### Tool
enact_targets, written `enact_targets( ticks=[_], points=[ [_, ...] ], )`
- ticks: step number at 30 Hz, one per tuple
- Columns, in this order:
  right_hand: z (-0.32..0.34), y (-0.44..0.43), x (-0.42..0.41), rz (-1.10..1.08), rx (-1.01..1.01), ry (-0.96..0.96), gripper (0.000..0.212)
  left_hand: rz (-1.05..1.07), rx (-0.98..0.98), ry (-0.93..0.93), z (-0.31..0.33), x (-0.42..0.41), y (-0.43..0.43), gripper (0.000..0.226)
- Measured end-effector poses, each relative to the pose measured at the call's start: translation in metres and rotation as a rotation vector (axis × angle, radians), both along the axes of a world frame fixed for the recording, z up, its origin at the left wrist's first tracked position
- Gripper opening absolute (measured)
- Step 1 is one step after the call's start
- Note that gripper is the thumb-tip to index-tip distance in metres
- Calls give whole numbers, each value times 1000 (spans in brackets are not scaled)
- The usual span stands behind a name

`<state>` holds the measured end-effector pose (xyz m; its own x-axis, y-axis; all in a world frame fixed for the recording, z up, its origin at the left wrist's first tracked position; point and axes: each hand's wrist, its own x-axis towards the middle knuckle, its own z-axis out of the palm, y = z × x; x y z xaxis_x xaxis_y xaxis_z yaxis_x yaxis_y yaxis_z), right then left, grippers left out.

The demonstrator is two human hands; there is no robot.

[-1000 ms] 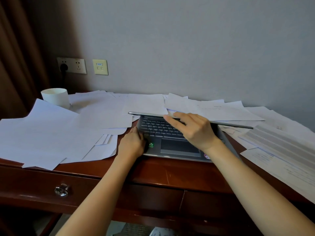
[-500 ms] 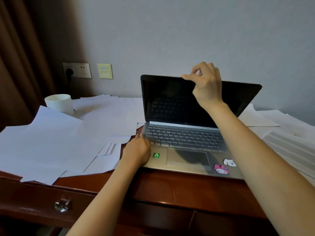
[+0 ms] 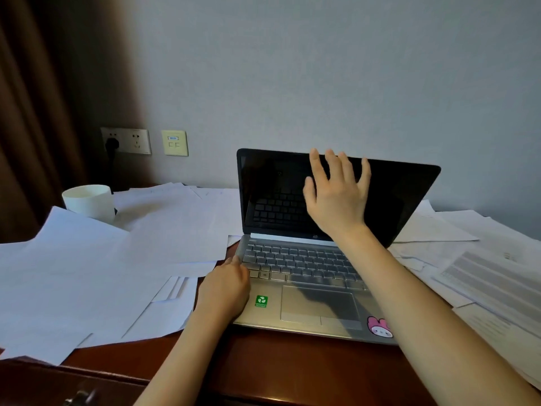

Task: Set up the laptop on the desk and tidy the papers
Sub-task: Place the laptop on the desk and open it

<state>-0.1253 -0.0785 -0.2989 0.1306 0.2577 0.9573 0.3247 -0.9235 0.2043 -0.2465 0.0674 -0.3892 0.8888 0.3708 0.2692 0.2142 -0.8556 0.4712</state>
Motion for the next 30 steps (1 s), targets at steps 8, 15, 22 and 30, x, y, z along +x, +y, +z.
enact_targets(
  ticks=[8, 15, 22, 30],
  points=[
    [29, 7, -4, -68, -108, 635, 70, 8, 4, 34, 0, 0, 1, 27],
    [48, 20, 28, -118, -159, 813, 75, 44, 1, 45, -3, 2, 2, 21],
    [68, 29, 52, -173, -182, 975, 78, 51, 45, 38, -4, 4, 2, 30],
    [72, 34, 66, -176, -156, 1067, 77, 55, 41, 54, -1, 1, 2, 28]
  ],
)
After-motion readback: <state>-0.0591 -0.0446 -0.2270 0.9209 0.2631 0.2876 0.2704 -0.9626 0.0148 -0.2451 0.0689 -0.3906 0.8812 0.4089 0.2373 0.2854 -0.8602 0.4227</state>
